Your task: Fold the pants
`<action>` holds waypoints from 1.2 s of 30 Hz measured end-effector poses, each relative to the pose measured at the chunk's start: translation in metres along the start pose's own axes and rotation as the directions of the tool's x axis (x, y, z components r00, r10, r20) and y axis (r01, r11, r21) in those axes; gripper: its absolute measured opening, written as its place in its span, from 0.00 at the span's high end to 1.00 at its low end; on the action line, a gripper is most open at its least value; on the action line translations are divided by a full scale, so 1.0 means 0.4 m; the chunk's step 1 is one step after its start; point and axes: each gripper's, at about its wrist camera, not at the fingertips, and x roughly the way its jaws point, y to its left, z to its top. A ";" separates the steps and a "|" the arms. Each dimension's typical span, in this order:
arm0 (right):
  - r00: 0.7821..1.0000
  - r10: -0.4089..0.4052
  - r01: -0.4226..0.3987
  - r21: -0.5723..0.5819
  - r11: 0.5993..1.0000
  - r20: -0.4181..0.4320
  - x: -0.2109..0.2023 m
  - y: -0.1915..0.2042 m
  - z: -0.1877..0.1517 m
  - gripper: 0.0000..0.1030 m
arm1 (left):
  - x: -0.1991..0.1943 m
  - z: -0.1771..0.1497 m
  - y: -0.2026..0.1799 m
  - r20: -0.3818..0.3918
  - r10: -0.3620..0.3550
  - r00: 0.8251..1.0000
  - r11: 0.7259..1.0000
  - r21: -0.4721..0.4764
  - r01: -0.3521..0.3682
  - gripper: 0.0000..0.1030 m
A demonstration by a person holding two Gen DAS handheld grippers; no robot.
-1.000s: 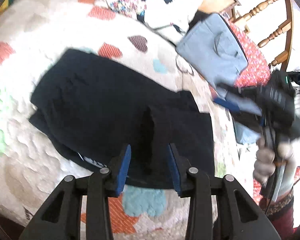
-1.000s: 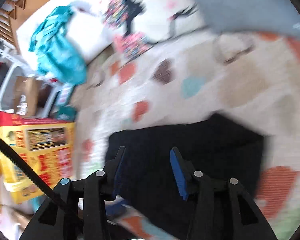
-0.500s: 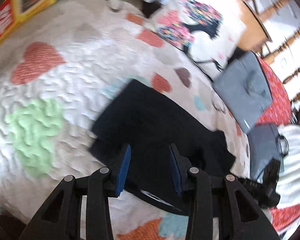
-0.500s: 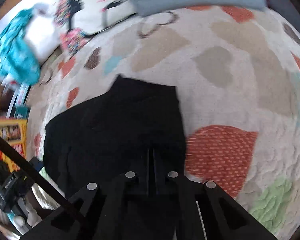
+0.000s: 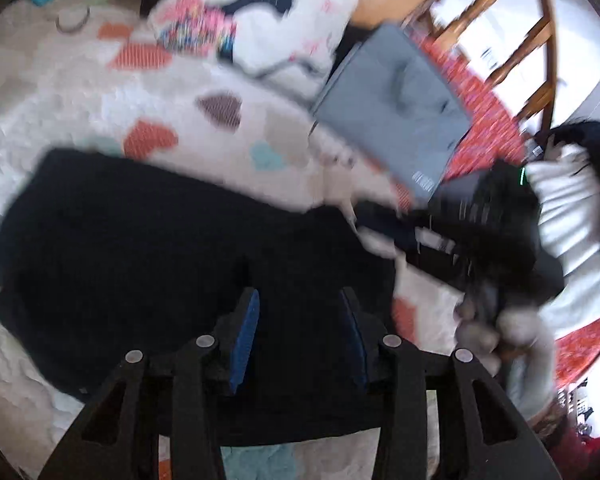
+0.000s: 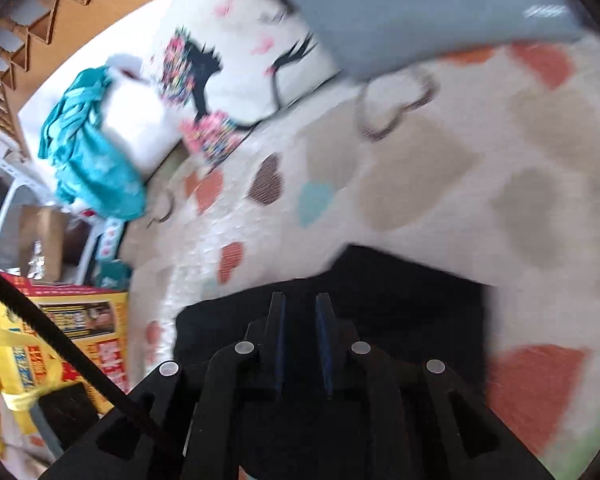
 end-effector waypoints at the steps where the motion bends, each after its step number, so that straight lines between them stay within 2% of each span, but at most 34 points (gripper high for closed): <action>1: 1.000 0.008 -0.008 0.006 1.000 -0.023 0.025 -0.001 0.000 0.82 | 0.016 -0.007 0.008 -0.023 0.016 1.000 1.000 -0.008 -0.016 0.62; 2: 0.999 0.001 0.000 0.005 1.000 -0.050 0.054 -0.002 0.007 0.83 | 0.037 -0.016 0.020 -0.053 0.032 0.998 0.999 -0.017 -0.033 0.62; 4: 0.990 -0.111 0.109 -0.030 0.994 -0.087 0.101 -0.009 0.030 0.83 | 0.052 -0.024 0.028 -0.051 0.041 0.998 0.999 -0.009 -0.042 0.62; 5: 0.950 -0.299 0.293 -0.072 0.954 -0.095 0.129 -0.021 0.049 0.86 | 0.052 -0.023 0.023 -0.052 0.047 0.998 0.999 0.007 -0.047 0.62; 6: 0.934 -0.343 0.337 -0.075 0.939 -0.100 0.136 -0.040 0.061 1.00 | 0.051 -0.022 0.022 -0.055 0.050 0.997 0.999 0.015 -0.050 0.62; 7: 0.941 -0.326 0.322 -0.047 0.945 -0.096 0.130 -0.057 0.072 1.00 | 0.050 -0.023 0.023 -0.056 0.049 0.997 0.999 0.018 -0.048 0.62; 8: 0.935 -0.350 0.350 -0.015 0.937 -0.054 0.116 -0.064 0.086 1.00 | 0.051 -0.021 0.025 -0.057 0.047 0.997 0.999 0.016 -0.046 0.62; 9: 0.912 -0.408 0.407 -0.050 0.912 -0.034 0.109 -0.053 0.096 1.00 | 0.051 -0.022 0.026 -0.057 0.045 0.997 0.999 0.014 -0.044 0.62; 11: 0.843 -0.535 0.536 -0.158 0.830 0.051 0.093 -0.001 0.105 0.99 | 0.049 -0.023 0.022 -0.055 0.048 0.997 0.999 0.013 -0.047 0.62; 12: 0.826 -0.555 0.563 -0.189 0.805 0.097 0.080 0.020 0.106 0.91 | 0.045 -0.025 0.017 -0.053 0.051 0.997 0.999 0.015 -0.050 0.62; 13: 0.829 -0.545 0.559 -0.200 0.805 0.125 0.069 0.030 0.100 0.84 | 0.038 -0.026 0.011 -0.052 0.052 0.997 0.999 0.019 -0.051 0.62; 14: 0.852 -0.506 0.523 -0.191 0.831 0.133 0.050 0.031 0.105 0.78 | 0.032 -0.027 0.005 -0.049 0.047 0.998 0.999 0.023 -0.046 0.62; 15: 0.863 -0.488 0.505 -0.174 0.845 0.131 0.039 0.026 0.107 0.62 | 0.021 -0.029 -0.001 -0.046 0.034 0.998 0.999 0.027 -0.032 0.62; 16: 0.870 -0.476 0.492 -0.157 0.856 0.130 0.029 0.022 0.106 0.58 | 0.006 -0.033 -0.008 -0.041 0.015 0.999 0.999 0.033 -0.013 0.62; 20: 0.898 -0.415 0.436 -0.159 0.886 0.149 0.002 0.034 0.088 0.58 | -0.066 -0.037 -0.001 0.010 0.019 1.000 0.999 0.046 -0.020 0.60; 23: 0.937 -0.329 0.345 -0.181 0.921 0.118 -0.002 0.069 0.063 0.58 | -0.125 -0.037 0.042 0.067 0.097 0.993 0.994 0.039 -0.100 0.52; 26: 0.974 -0.215 0.226 -0.206 0.952 0.073 0.009 0.124 0.008 0.57 | -0.163 -0.035 0.098 0.107 0.215 0.971 0.976 0.006 -0.217 0.52; 30: 0.986 -0.161 0.165 -0.251 0.954 0.036 0.019 0.172 -0.065 0.53 | -0.205 -0.010 0.171 0.131 0.273 0.953 0.960 -0.104 -0.261 0.49; 33: 0.986 -0.164 0.154 -0.292 0.944 -0.010 0.032 0.201 -0.103 0.53 | -0.245 0.007 0.239 0.154 0.305 0.940 0.937 -0.223 -0.268 0.46; 36: 0.982 -0.186 0.165 -0.342 0.925 -0.028 0.029 0.236 -0.141 0.52 | -0.256 0.006 0.302 0.135 0.301 0.944 0.915 -0.321 -0.246 0.46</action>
